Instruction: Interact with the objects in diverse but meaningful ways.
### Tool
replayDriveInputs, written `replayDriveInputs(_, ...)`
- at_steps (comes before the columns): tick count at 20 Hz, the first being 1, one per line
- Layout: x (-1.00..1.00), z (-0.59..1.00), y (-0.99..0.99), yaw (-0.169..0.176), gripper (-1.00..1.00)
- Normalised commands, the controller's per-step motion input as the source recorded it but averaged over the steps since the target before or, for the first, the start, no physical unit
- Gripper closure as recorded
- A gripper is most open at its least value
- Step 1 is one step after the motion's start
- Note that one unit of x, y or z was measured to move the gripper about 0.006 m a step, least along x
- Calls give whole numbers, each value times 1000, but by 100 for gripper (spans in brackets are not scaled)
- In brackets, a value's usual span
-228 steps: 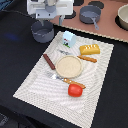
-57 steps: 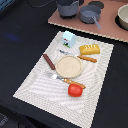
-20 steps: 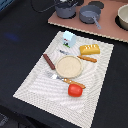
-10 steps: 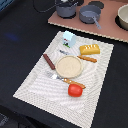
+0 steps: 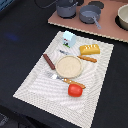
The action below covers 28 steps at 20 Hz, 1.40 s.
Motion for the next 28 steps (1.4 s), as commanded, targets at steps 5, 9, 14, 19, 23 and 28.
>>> replayDriveInputs(5, 141, 586, -182, 8, -100)
replayDriveInputs(9, 384, 704, -624, 0, -100)
replayDriveInputs(14, 539, 738, -747, -13, -100)
replayDriveInputs(19, 448, 342, -775, -25, -100)
replayDriveInputs(23, 439, 45, -823, -14, -100)
replayDriveInputs(28, 218, -61, -819, -40, -100)
